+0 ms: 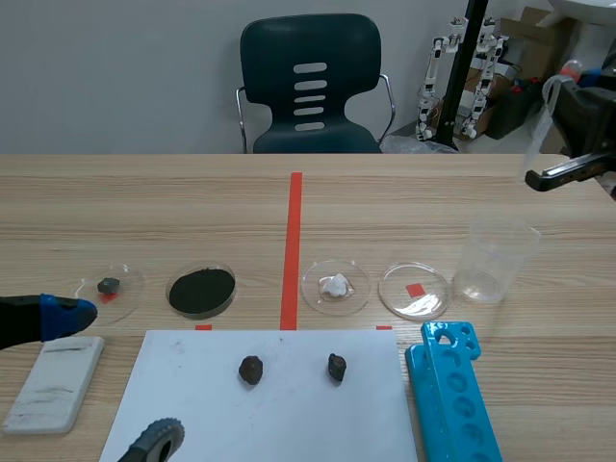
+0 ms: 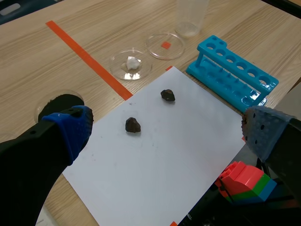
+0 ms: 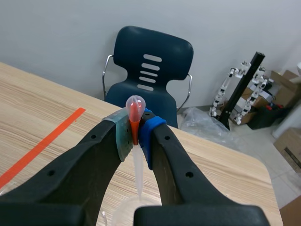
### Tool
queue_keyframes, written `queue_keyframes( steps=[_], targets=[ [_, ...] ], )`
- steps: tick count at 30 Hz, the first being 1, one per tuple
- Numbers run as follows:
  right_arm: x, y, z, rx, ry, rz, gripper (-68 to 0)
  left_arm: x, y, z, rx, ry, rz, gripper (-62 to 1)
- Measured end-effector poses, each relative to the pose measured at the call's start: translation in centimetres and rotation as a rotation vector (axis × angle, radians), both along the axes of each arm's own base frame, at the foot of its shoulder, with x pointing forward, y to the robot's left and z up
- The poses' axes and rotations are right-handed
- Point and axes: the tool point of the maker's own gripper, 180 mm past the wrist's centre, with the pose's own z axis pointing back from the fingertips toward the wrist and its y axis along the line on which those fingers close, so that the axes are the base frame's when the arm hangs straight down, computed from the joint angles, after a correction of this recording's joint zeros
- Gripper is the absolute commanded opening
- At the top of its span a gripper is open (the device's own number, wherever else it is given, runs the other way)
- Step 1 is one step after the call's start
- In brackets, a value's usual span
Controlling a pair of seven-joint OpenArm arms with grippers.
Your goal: Put the dropper in the beaker
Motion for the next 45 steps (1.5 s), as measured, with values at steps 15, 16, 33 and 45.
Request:
queue_keyframes(
  steps=[15, 16, 33, 45],
  targets=[
    [1.7, -2.6, -6.4, 0.138, 0.162, -0.018, -66.5, 0.0, 0.0, 0.0, 0.0, 0.0, 0.0, 1.4],
    [1.6, -2.6, -6.8, 0.148, 0.168, -0.01, -66.5, 0.0, 0.0, 0.0, 0.0, 0.0, 0.0, 1.4],
    [2.7, -2.7, -12.3, 0.172, 0.292, -0.023, -66.4, 0.0, 0.0, 0.0, 0.0, 0.0, 0.0, 1.4],
    [3.3, -3.1, -13.4, 0.144, 0.342, -0.082, -62.1, 0.0, 0.0, 0.0, 0.0, 0.0, 0.0, 1.4]
  ],
)
